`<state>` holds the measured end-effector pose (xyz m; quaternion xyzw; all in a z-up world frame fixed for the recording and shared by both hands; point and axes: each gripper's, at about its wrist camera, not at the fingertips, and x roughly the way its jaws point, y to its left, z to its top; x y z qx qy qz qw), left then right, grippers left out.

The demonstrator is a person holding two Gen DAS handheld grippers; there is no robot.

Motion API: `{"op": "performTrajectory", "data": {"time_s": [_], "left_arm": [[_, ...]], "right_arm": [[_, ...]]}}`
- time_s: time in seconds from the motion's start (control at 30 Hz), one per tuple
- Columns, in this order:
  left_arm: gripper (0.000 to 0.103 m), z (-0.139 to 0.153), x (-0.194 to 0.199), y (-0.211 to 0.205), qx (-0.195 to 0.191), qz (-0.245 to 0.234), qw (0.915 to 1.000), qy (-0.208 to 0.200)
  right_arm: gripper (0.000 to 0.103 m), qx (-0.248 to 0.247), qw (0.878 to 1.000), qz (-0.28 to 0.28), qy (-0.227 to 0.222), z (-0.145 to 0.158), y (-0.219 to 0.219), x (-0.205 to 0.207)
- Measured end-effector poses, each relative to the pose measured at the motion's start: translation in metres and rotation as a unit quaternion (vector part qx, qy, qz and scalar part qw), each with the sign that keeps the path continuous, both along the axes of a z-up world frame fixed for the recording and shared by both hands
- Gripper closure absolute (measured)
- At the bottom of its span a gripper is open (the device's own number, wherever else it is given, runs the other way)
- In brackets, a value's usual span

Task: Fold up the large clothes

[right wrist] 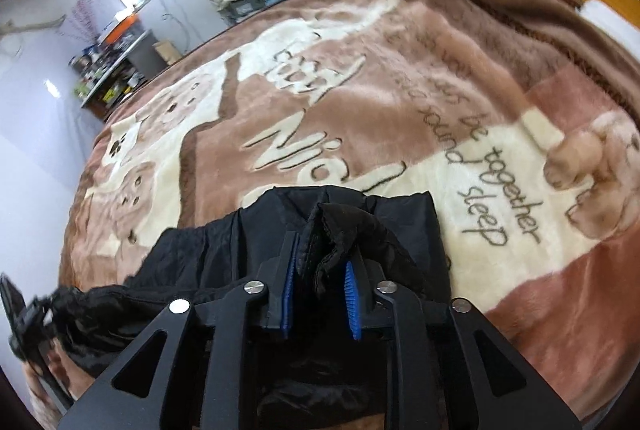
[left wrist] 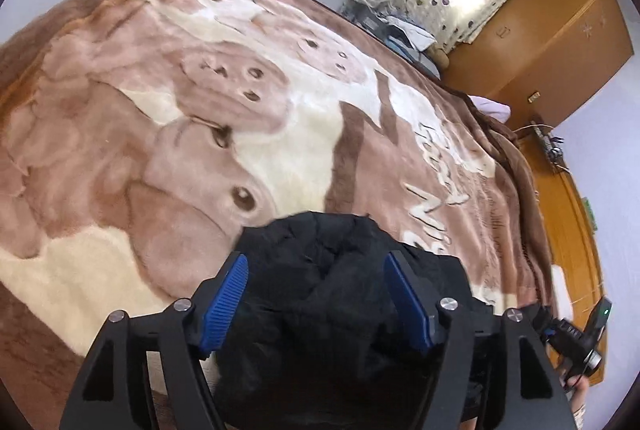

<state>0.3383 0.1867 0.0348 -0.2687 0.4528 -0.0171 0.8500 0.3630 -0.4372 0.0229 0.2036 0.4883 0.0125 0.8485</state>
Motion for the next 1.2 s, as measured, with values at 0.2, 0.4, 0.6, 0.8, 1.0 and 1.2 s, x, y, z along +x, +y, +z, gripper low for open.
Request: {"op": "performTrajectory", "data": {"time_s": [0.2,0.4,0.6,0.8,1.0,1.2], "left_arm": [[0.028,0.006,-0.031,0.024,-0.007,0.012,0.9991,-0.041],[0.025,0.011,-0.057,0.054,0.024,0.037,0.9965,-0.071],[0.012,-0.029,-0.038,0.027,0.057,-0.050,0.9971,-0.001],[0.012,-0.057,-0.009,-0.023,0.112,-0.101,0.9884,0.018],[0.012,-0.069,0.016,-0.056,0.194,-0.150,0.9693,0.018],[0.012,-0.085,0.046,-0.045,0.129,-0.129,0.9817,0.054]], "right_arm": [[0.051,-0.020,0.998,-0.023,-0.050,0.021,-0.014,0.006],[0.051,-0.088,0.993,0.027,-0.071,0.012,-0.023,-0.011],[0.050,-0.080,0.992,0.087,-0.042,-0.033,-0.028,-0.015],[0.033,-0.081,0.987,0.129,-0.052,-0.057,-0.020,-0.002],[0.028,-0.060,0.981,0.178,-0.042,-0.080,-0.007,0.034],[0.029,-0.010,0.984,0.180,-0.014,-0.096,-0.008,0.059]]}}
